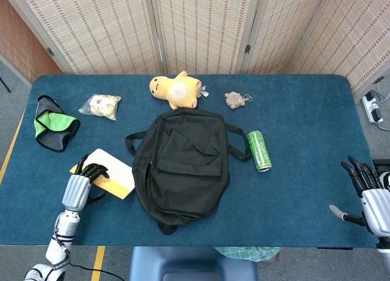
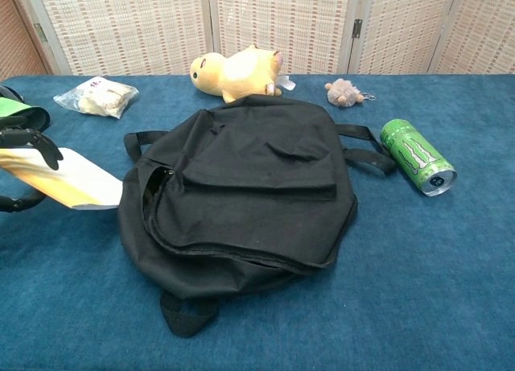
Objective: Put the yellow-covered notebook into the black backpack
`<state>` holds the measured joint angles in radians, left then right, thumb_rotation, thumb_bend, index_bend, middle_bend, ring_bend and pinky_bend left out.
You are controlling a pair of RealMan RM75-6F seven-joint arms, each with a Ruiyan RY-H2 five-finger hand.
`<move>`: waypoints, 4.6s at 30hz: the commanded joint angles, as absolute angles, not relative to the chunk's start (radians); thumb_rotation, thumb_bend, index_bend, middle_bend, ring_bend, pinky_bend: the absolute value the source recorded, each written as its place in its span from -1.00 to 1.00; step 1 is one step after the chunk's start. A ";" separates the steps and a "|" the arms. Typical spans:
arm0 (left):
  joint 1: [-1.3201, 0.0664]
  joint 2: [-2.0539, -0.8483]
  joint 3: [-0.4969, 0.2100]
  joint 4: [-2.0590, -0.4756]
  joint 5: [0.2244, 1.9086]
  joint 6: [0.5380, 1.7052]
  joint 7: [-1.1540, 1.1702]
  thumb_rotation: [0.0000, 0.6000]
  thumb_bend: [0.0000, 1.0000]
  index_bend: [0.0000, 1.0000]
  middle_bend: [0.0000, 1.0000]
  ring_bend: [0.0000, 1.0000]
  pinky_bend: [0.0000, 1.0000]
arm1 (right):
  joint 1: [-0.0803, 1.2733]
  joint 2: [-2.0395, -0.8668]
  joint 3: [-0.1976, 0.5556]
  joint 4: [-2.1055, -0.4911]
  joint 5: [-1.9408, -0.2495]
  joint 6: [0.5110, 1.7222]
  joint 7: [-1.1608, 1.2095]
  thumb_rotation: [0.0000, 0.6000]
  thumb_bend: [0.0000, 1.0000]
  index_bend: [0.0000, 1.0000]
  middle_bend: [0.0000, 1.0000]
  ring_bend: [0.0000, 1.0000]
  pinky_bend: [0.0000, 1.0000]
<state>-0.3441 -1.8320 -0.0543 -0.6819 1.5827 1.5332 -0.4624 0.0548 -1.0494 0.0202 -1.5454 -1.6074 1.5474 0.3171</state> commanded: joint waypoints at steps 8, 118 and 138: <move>-0.339 -1.880 -0.062 -0.602 1.578 1.571 -0.515 1.00 -0.22 0.21 -0.03 -0.26 -0.79 | 0.057 -1.050 0.020 -1.550 -1.609 1.543 0.312 1.00 -0.62 -1.00 -0.97 -1.00 -1.00; -0.415 -1.791 0.034 -0.691 1.884 2.099 -0.311 1.00 -0.04 0.52 0.31 0.03 -0.56 | 0.861 -1.604 0.192 -1.629 -0.980 0.776 -0.249 1.00 0.07 0.48 -0.41 -0.60 -0.53; -0.503 -1.839 0.097 -0.653 2.040 2.157 -0.226 1.00 -0.04 0.52 0.39 0.14 -0.35 | 0.947 -1.659 0.434 -1.673 -0.553 0.943 -0.219 1.00 0.30 0.63 -0.28 -0.51 -0.47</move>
<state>-0.4944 -1.8364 0.0947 -0.6505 2.0339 2.1596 -0.2352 0.9341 -1.6509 0.4133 -1.6649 -0.5752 0.9314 -0.2292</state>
